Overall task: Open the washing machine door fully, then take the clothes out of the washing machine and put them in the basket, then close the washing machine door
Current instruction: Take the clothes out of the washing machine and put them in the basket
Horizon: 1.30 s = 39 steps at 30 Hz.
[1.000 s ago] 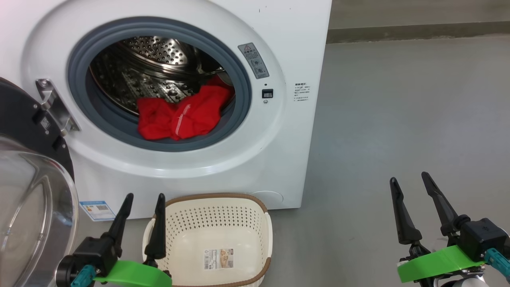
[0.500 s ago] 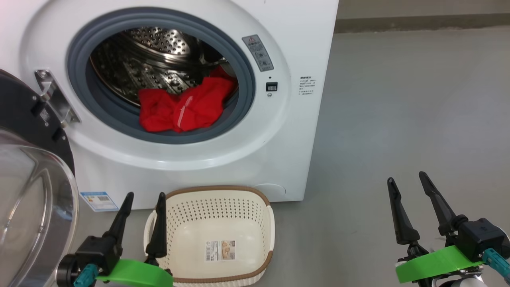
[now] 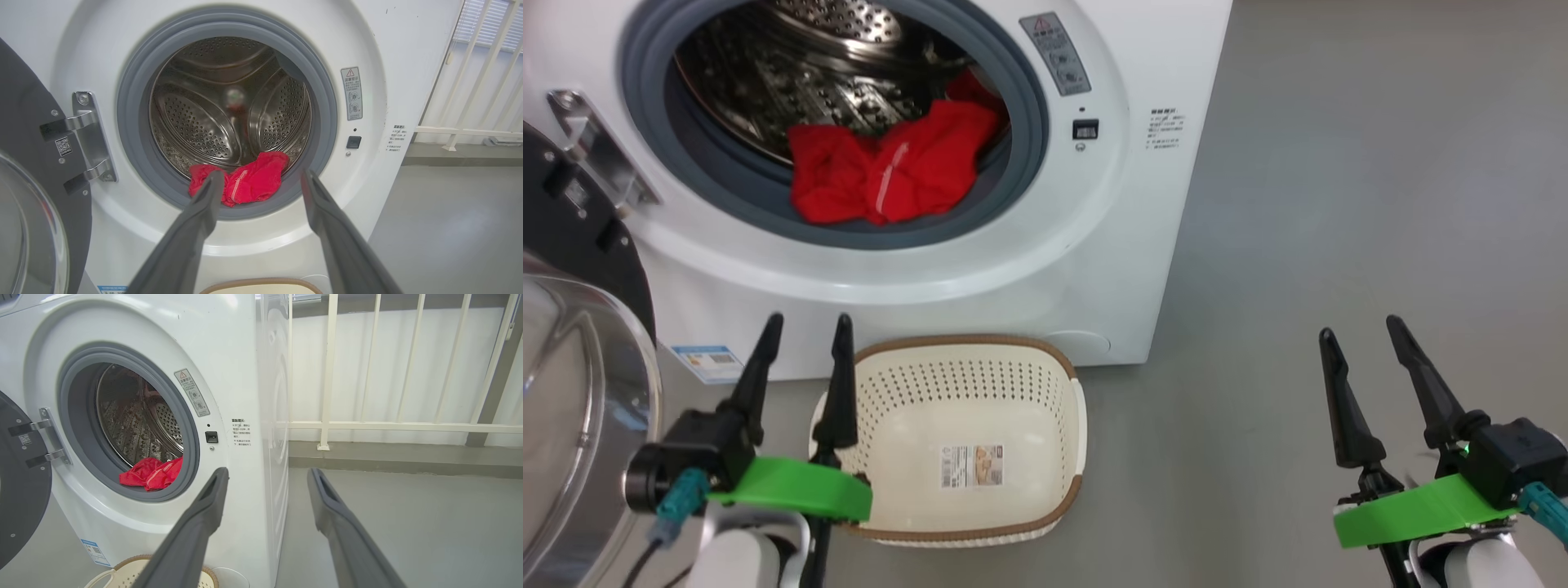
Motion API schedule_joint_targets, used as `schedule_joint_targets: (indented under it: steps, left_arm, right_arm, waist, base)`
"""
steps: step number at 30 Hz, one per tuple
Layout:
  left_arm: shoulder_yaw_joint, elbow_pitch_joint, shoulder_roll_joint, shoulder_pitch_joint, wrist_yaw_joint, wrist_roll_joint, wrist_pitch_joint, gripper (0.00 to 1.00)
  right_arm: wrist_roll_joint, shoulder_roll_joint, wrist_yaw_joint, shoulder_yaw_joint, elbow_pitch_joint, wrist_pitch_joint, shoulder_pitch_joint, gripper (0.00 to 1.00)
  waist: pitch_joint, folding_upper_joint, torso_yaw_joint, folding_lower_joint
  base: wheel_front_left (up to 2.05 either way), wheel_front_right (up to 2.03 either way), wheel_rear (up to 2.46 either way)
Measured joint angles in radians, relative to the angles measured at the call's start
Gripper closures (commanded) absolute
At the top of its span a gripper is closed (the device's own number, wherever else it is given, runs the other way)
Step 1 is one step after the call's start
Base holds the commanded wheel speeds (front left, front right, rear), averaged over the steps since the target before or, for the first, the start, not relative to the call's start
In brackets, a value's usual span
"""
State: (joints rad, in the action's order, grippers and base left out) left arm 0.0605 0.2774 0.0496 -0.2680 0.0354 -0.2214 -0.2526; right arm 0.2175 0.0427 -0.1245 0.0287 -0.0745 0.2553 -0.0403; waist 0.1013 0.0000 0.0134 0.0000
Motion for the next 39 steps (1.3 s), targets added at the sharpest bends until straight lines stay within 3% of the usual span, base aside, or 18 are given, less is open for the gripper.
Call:
schedule_joint_targets:
  steps: [19, 39]
  left_arm:
    - [-0.029, 0.115, 0.009, -0.329, -0.012, 0.021, -0.001, 0.0]
    - [-0.025, 0.367, 0.093, -0.667, -0.063, 0.112, -0.002, 0.0]
  right_arm:
    - [-0.001, 0.002, 0.0, -0.018, 0.016, 0.0, -0.135, 0.0]
    - [0.0, 0.006, 0.0, -0.056, 0.023, 0.0, -0.22, 0.0]
  waist:
    - [0.218, 0.0001, -0.006, 0.0]
    - [0.383, 0.0, -0.063, 0.0]
  base:
    - [0.0, 0.0, 0.0]
    - [0.0, 0.0, 0.0]
